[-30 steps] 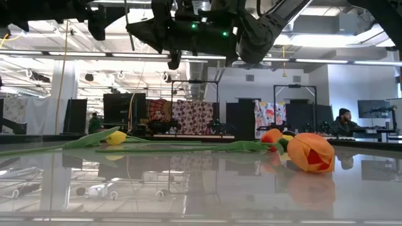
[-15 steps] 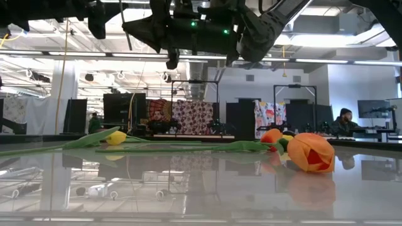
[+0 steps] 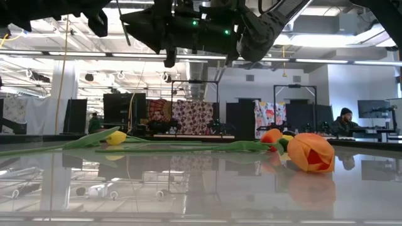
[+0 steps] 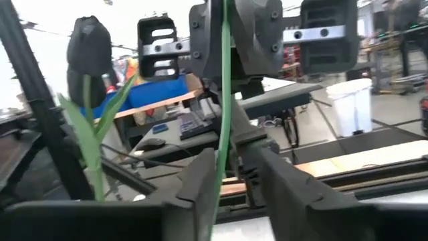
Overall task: Sort flowers into vase by color
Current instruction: Put the bottom red flower into the pink flower vase
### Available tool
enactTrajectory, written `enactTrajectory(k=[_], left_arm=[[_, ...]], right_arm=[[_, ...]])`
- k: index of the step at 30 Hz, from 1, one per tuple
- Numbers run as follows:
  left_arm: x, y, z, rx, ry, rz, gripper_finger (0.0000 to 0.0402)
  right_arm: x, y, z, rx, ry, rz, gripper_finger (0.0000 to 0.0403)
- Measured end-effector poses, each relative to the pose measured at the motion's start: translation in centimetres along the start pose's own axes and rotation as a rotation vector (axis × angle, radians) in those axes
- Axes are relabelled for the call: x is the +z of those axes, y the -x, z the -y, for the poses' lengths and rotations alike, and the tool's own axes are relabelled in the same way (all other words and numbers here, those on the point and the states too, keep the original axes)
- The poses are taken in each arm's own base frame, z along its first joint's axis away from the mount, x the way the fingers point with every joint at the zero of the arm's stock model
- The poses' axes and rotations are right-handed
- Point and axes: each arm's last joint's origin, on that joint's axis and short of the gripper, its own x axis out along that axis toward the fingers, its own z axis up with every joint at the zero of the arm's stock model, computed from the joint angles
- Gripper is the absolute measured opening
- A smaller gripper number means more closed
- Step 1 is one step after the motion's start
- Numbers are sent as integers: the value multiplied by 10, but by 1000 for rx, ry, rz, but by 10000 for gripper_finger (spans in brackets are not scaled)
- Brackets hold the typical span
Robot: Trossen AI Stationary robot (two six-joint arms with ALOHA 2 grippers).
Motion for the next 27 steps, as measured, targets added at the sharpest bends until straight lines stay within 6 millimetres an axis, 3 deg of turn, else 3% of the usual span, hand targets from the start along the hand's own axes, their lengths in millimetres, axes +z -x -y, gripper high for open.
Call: enactTrajectory(k=[3, 7, 10, 14, 21, 27], left_arm=[[10, 6, 3, 25, -5, -23, 1], [43, 22, 14, 137, -74, -115, 1], [70, 39, 23, 218, -90, -186, 0], [91, 60, 36, 212, 41, -291, 0], [103, 74, 55, -177, 208, -370, 0], [102, 73, 59, -386, 233, -309, 0]], right_arm=[[0, 0, -2, 74, 0, -20, 187], [-2, 1, -5, 189, -3, -55, 219], [-2, 1, -6, 194, -12, -58, 227], [-2, 1, -5, 192, -11, -58, 225], [-1, 1, -3, 186, -9, -57, 222], [-5, 1, 0, 163, -19, -104, 222]])
